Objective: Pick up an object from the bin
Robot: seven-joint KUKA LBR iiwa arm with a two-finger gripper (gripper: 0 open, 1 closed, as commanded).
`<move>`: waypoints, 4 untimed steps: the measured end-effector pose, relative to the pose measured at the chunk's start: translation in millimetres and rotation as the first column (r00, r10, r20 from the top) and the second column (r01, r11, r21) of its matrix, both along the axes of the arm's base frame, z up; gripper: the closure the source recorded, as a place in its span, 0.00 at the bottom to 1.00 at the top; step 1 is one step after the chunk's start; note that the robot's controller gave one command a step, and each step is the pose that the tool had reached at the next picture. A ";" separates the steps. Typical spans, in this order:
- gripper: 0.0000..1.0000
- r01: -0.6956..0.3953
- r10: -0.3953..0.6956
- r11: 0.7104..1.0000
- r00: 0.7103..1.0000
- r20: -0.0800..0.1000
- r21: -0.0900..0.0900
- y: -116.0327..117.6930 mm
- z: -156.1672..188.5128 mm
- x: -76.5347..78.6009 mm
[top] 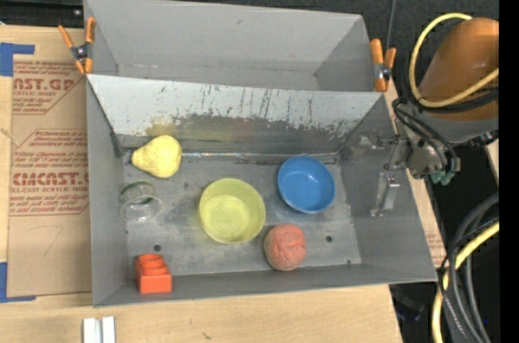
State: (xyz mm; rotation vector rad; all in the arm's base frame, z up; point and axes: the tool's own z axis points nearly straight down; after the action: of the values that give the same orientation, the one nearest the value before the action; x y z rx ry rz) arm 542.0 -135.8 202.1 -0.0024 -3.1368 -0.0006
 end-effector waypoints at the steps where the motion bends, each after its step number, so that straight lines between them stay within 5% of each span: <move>1: 0.00 -0.002 0.002 1.000 1.000 0.007 -0.001 1.0 4.9 1.4; 2: 0.00 0.041 -0.041 0.999 0.999 0.002 0.001 67.9 -133.9 36.2; 3: 0.00 0.058 -0.058 0.998 0.998 0.010 -0.001 52.6 -55.7 28.5; 4: 0.00 0.040 -0.041 0.999 0.999 0.004 0.001 68.5 -134.1 36.5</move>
Offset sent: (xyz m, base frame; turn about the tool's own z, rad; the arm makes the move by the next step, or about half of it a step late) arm 0.0352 0.0655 -0.1321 0.0435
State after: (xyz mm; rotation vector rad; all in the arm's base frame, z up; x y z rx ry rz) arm 578.5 -67.4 68.0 -0.0660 -3.1397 -0.0026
